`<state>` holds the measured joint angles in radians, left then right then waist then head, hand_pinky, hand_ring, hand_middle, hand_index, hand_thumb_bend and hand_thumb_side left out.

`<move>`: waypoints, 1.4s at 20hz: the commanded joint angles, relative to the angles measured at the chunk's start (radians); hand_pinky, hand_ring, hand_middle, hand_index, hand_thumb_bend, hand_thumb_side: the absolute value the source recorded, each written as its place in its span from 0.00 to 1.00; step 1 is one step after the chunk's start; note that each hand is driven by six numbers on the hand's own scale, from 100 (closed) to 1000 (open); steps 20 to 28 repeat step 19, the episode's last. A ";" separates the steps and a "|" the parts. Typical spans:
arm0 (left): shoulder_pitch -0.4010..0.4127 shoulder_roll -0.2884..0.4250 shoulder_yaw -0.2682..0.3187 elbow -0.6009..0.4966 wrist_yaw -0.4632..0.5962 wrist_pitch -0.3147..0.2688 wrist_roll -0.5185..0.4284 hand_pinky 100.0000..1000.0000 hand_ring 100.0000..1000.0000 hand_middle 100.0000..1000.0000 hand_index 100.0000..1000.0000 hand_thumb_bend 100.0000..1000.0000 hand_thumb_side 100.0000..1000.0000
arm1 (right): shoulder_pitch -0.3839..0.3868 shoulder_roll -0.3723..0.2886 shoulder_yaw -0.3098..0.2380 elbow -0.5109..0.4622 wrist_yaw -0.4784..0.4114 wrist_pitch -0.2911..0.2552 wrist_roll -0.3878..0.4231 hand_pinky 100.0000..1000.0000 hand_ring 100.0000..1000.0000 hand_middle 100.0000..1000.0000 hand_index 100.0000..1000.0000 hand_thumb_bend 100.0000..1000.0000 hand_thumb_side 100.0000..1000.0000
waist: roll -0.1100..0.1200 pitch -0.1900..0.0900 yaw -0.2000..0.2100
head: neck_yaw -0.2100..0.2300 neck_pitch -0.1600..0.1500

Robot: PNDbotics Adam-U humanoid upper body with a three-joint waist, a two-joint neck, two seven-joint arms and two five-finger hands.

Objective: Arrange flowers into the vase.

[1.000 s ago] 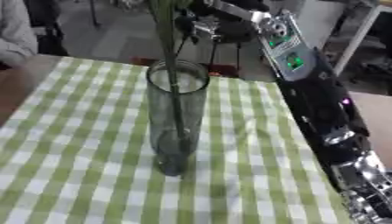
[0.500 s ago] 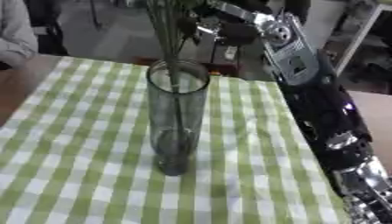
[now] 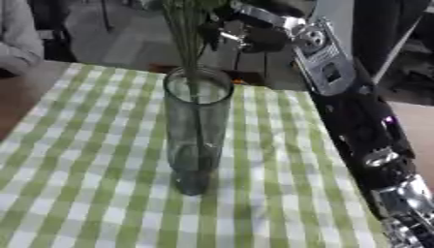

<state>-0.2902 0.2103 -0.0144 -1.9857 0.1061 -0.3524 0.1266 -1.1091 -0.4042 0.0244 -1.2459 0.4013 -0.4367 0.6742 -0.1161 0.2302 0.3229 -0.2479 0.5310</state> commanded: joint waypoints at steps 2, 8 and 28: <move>-0.010 0.006 0.003 -0.014 0.000 0.003 -0.002 0.48 0.81 0.93 0.95 0.00 0.85 | -0.016 -0.044 -0.014 -0.013 0.032 -0.018 0.047 0.55 0.58 0.51 0.52 0.29 0.95 | 0.009 -0.015 -0.002 | 0.002 -0.010; -0.010 0.007 0.004 -0.014 -0.001 0.004 -0.002 0.48 0.81 0.93 0.95 0.00 0.85 | -0.005 -0.062 -0.028 -0.024 0.033 -0.019 0.059 0.55 0.60 0.52 0.54 0.40 0.97 | 0.011 -0.015 -0.004 | 0.005 -0.013; -0.010 0.006 0.004 -0.014 -0.001 0.004 -0.002 0.48 0.81 0.93 0.96 0.00 0.85 | 0.014 -0.092 -0.050 -0.043 -0.006 -0.011 0.070 0.57 0.62 0.56 0.68 0.62 1.00 | 0.015 -0.012 -0.009 | 0.009 -0.018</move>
